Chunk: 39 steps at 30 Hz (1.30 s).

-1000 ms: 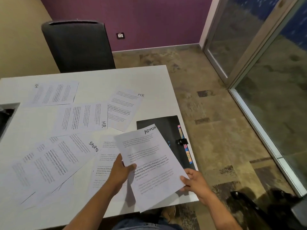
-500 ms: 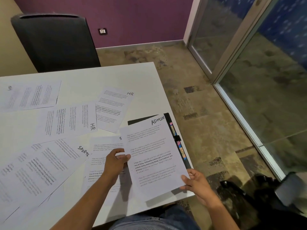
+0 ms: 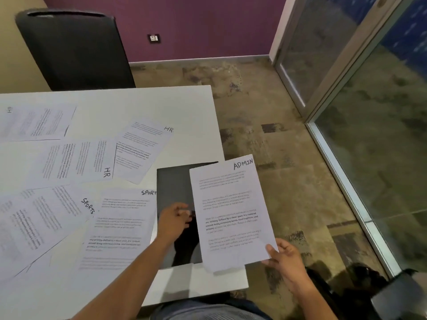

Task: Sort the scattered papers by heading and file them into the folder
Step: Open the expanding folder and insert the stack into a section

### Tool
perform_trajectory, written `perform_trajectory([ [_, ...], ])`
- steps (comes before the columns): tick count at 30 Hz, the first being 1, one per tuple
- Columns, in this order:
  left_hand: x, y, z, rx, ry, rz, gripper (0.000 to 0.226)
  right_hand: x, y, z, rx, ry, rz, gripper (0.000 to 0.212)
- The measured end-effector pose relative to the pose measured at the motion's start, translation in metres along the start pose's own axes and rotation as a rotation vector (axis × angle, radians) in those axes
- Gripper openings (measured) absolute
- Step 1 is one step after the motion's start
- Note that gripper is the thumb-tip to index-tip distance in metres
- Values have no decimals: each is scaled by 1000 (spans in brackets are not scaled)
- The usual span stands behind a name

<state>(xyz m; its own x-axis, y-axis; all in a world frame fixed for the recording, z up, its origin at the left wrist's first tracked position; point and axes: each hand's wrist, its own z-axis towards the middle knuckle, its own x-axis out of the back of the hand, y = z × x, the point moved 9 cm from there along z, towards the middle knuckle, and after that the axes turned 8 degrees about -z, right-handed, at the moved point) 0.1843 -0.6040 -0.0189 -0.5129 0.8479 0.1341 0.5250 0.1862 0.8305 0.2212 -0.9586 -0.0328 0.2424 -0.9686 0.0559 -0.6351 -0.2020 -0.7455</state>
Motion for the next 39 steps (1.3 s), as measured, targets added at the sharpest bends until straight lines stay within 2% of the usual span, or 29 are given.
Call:
perform_trajectory([
  [2,-19,5,4,-99,62,239,9,25,2,8,-7,24,37,18],
  [5,-55,14,8,-252,134,605,30,58,5,16,-7,64,64,28],
  [6,-67,13,10,-251,140,720,41,68,5,18,-3,76,69,34],
  [8,-88,1,16,-124,95,868,65,86,6,22,3,109,68,55],
  [12,-116,-19,23,58,14,927,94,111,10,29,13,141,99,75],
  [14,-121,-21,25,82,14,940,96,119,11,32,19,155,118,92],
  [18,-123,-17,33,137,0,876,94,120,5,34,28,126,152,104],
  [23,-121,-17,34,153,-18,848,96,119,9,40,-4,107,127,89],
  [27,-121,-15,32,144,-31,828,93,112,4,41,-11,46,165,36],
  [31,-119,-11,31,136,-36,792,90,110,-3,41,22,50,177,46],
  [34,-115,-7,31,120,-43,745,87,111,-1,43,18,53,199,28],
  [35,-112,-6,31,119,-50,726,86,111,-1,42,15,57,206,27],
  [38,-105,-3,34,82,-96,649,85,111,-3,41,14,74,210,51],
  [39,-102,1,34,78,-124,634,87,110,-3,40,8,80,209,52],
])
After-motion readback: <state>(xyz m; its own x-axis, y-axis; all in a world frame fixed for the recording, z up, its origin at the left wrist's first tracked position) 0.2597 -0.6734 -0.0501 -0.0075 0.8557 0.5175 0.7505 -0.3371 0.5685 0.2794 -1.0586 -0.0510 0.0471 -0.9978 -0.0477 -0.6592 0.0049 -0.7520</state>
